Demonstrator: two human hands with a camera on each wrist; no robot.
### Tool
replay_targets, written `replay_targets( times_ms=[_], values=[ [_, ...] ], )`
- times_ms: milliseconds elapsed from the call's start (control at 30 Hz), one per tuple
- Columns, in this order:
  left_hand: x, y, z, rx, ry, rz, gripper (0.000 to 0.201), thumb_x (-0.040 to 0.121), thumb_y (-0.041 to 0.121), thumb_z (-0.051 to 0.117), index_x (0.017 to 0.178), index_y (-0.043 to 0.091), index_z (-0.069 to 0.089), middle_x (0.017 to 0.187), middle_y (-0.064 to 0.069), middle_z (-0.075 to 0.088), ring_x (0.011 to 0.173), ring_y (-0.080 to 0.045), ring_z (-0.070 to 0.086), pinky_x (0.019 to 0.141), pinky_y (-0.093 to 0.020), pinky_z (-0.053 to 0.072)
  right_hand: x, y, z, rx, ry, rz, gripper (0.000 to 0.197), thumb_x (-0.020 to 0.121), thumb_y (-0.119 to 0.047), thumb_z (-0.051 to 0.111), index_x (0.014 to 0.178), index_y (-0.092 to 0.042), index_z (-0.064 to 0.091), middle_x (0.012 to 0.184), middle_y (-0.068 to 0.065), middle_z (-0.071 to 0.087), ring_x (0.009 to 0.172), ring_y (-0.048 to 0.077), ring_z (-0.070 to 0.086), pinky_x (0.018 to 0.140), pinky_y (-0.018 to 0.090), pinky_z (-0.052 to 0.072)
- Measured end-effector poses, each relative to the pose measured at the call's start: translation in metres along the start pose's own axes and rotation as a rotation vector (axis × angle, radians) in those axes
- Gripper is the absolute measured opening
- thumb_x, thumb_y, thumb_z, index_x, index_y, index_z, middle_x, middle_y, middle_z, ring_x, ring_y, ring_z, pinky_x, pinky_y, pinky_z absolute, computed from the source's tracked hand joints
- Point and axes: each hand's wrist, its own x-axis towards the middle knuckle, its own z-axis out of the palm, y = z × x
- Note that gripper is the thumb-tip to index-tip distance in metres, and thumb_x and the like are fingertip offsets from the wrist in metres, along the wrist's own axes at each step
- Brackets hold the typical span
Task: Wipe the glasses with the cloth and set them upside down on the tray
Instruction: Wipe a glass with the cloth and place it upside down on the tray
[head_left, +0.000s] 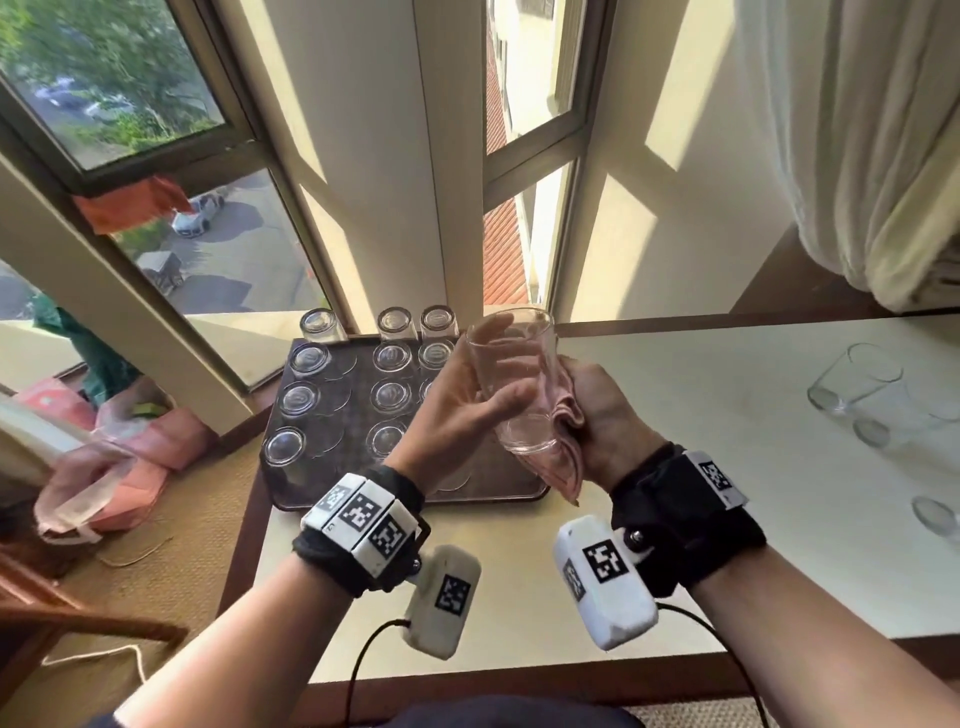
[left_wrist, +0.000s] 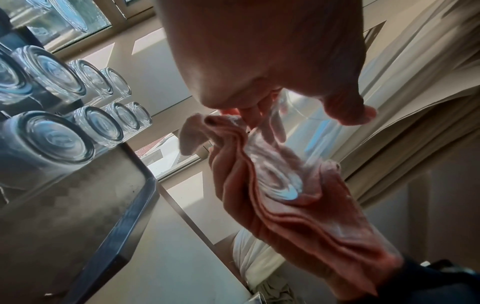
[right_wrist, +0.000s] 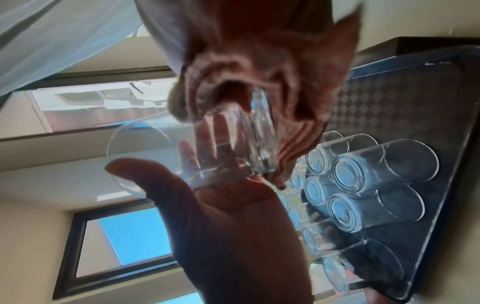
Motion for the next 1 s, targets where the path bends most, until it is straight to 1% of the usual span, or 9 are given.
replay_targets(
  times_ms=[100, 200, 300, 367, 567, 667, 767, 867, 1000],
  values=[
    [-0.001, -0.001, -0.005, 0.009, -0.025, 0.001, 0.093, 0.074, 0.051, 0.081, 0.143, 0.010, 0.035, 0.131, -0.008, 0.056, 0.116, -0.016, 0.063, 0.094, -0.033, 0.053, 0.002, 0.006, 0.002, -0.036, 0.045, 0.028, 0.038, 0.103, -0.028, 0.042, 0.104, 0.000, 0.067, 0.087, 0.019, 0.069, 0.080, 0.029, 0.067, 0.081, 0.041, 0.056],
    [-0.001, -0.004, -0.011, 0.111, -0.043, 0.023, 0.097, 0.077, 0.051, 0.079, 0.146, 0.002, 0.032, 0.135, -0.007, 0.058, 0.123, -0.022, 0.060, 0.103, -0.041, 0.050, 0.003, 0.010, 0.001, -0.093, 0.111, -0.005, 0.041, 0.101, -0.032, 0.051, 0.114, 0.004, 0.067, 0.089, 0.017, 0.065, 0.080, 0.028, 0.063, 0.077, 0.041, 0.054],
    [0.000, -0.007, -0.015, 0.134, -0.045, 0.057, 0.096, 0.079, 0.049, 0.078, 0.146, 0.000, 0.032, 0.133, -0.003, 0.058, 0.123, -0.017, 0.059, 0.105, -0.035, 0.047, 0.005, 0.011, -0.003, -0.277, 0.245, -0.102, 0.025, 0.096, -0.023, 0.062, 0.086, -0.007, 0.078, 0.076, 0.014, 0.068, 0.068, 0.025, 0.065, 0.070, 0.043, 0.057],
    [0.001, -0.005, -0.017, 0.138, -0.052, 0.051, 0.096, 0.077, 0.050, 0.079, 0.146, 0.001, 0.033, 0.129, 0.000, 0.059, 0.119, -0.016, 0.062, 0.103, -0.034, 0.049, 0.004, 0.012, -0.006, -0.356, 0.279, -0.138, 0.021, 0.094, -0.020, 0.064, 0.091, -0.004, 0.077, 0.080, 0.018, 0.069, 0.071, 0.027, 0.066, 0.071, 0.044, 0.057],
    [0.003, -0.004, -0.024, 0.242, -0.013, 0.027, 0.094, 0.069, 0.062, 0.078, 0.144, 0.020, 0.041, 0.126, -0.001, 0.064, 0.113, -0.015, 0.067, 0.099, -0.037, 0.054, -0.005, 0.008, -0.029, -0.335, 0.354, -0.166, 0.034, 0.096, -0.025, 0.062, 0.105, 0.007, 0.071, 0.092, 0.020, 0.067, 0.067, 0.025, 0.063, 0.055, 0.032, 0.055],
    [-0.001, -0.009, -0.033, 0.286, -0.024, -0.039, 0.092, 0.067, 0.060, 0.079, 0.143, 0.022, 0.043, 0.114, 0.002, 0.064, 0.100, -0.004, 0.066, 0.089, -0.026, 0.056, -0.012, -0.005, -0.042, -0.200, 0.302, -0.225, 0.040, 0.099, -0.028, 0.057, 0.115, 0.007, 0.065, 0.103, 0.023, 0.068, 0.076, 0.026, 0.069, 0.058, 0.031, 0.058],
    [-0.008, -0.013, -0.037, 0.337, -0.084, -0.110, 0.090, 0.066, 0.071, 0.074, 0.139, 0.026, 0.046, 0.104, 0.000, 0.064, 0.091, -0.007, 0.068, 0.081, -0.030, 0.059, -0.022, -0.014, -0.046, -0.257, 0.191, -0.329, 0.040, 0.101, -0.029, 0.051, 0.123, 0.002, 0.063, 0.110, 0.022, 0.071, 0.094, 0.037, 0.071, 0.069, 0.044, 0.062],
    [-0.007, -0.012, -0.041, 0.412, -0.154, -0.186, 0.084, 0.068, 0.065, 0.075, 0.139, 0.029, 0.047, 0.103, 0.000, 0.066, 0.086, -0.018, 0.073, 0.076, -0.040, 0.061, -0.031, -0.014, -0.047, -0.422, 0.086, -0.466, 0.033, 0.098, -0.020, 0.050, 0.127, -0.007, 0.061, 0.077, 0.005, 0.074, 0.052, 0.023, 0.066, 0.045, 0.034, 0.055],
    [-0.002, -0.002, -0.040, 0.391, -0.219, -0.208, 0.056, 0.072, 0.047, 0.085, 0.122, 0.039, 0.059, 0.096, 0.003, 0.069, 0.080, -0.020, 0.072, 0.071, -0.029, 0.059, -0.028, -0.003, -0.042, -0.752, -0.097, -0.579, 0.035, 0.096, 0.002, 0.053, 0.128, -0.010, 0.061, 0.091, 0.004, 0.069, 0.045, 0.015, 0.042, 0.038, 0.024, 0.037]
  ],
)
